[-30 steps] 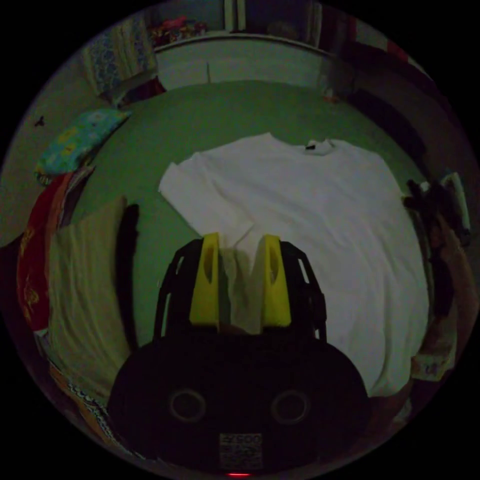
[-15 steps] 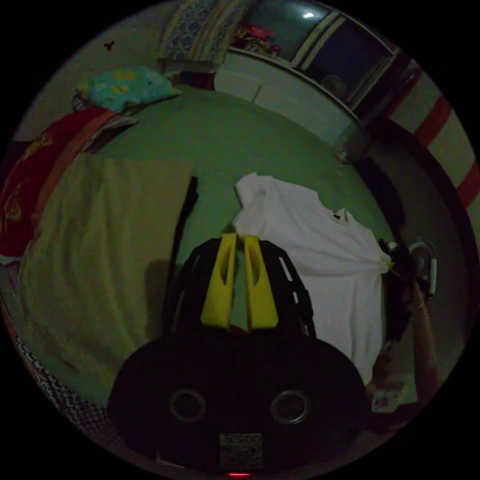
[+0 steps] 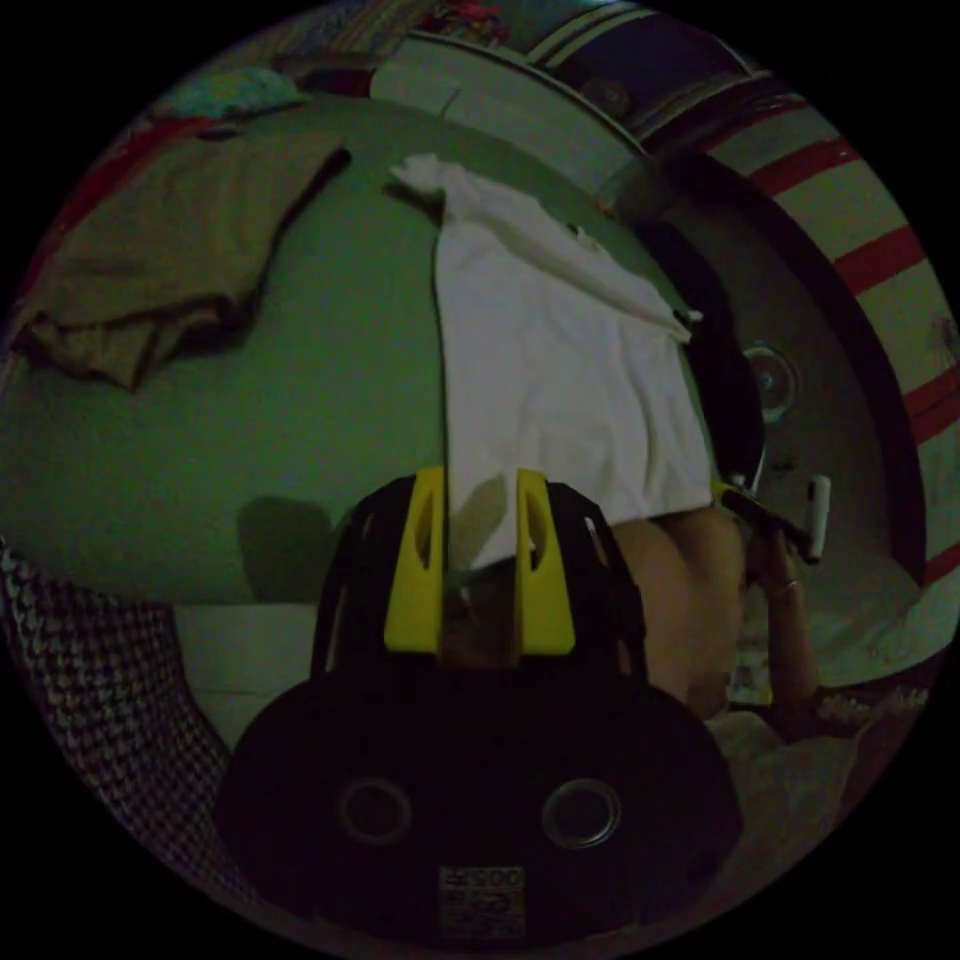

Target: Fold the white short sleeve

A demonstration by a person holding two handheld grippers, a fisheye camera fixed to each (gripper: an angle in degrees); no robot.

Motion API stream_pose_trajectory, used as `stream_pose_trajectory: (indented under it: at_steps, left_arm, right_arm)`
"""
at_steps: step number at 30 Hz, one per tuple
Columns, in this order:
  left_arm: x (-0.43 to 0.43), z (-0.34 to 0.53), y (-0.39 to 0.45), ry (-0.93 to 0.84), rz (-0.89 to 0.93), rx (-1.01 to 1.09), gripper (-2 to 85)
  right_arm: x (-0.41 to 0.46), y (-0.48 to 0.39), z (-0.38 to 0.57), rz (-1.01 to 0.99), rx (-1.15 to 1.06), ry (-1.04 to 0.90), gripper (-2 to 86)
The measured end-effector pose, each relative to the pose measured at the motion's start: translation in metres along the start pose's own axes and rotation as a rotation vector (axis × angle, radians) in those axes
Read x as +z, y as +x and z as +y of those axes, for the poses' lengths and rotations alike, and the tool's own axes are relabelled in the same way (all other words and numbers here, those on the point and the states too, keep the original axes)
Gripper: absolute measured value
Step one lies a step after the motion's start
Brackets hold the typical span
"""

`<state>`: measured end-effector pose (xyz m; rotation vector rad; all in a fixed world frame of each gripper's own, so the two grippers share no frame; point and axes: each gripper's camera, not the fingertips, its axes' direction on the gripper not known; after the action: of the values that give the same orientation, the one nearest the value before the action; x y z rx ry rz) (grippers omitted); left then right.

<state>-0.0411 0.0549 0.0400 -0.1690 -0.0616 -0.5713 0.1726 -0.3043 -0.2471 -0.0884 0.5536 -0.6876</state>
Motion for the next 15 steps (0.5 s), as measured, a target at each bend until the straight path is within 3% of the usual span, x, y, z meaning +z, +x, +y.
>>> stream_pose_trajectory:
  at_steps: [4, 6, 11, 15]
  left_arm:
    - [-0.005, 0.017, 0.002, 0.005, -0.15, -0.034, 7.8]
    - [-0.008, 0.023, 0.0, -0.021, -0.136, -0.034, 4.5]
    - [-0.053, 0.039, -0.002, 0.036, 0.015, 0.004, 1.4]
    - [-0.117, 0.052, 0.0, 0.11, 0.062, 0.077, 1.1]
  right_arm:
    - [0.01, -0.032, -0.003, 0.121, -0.044, -0.071, -0.2]
    - [0.009, -0.037, -0.007, 0.117, -0.069, -0.091, -1.0]
    - [-0.054, -0.017, -0.02, -0.229, 0.048, 0.029, -1.6]
    - [-0.098, -0.014, -0.024, -0.366, 0.019, 0.086, -1.6]
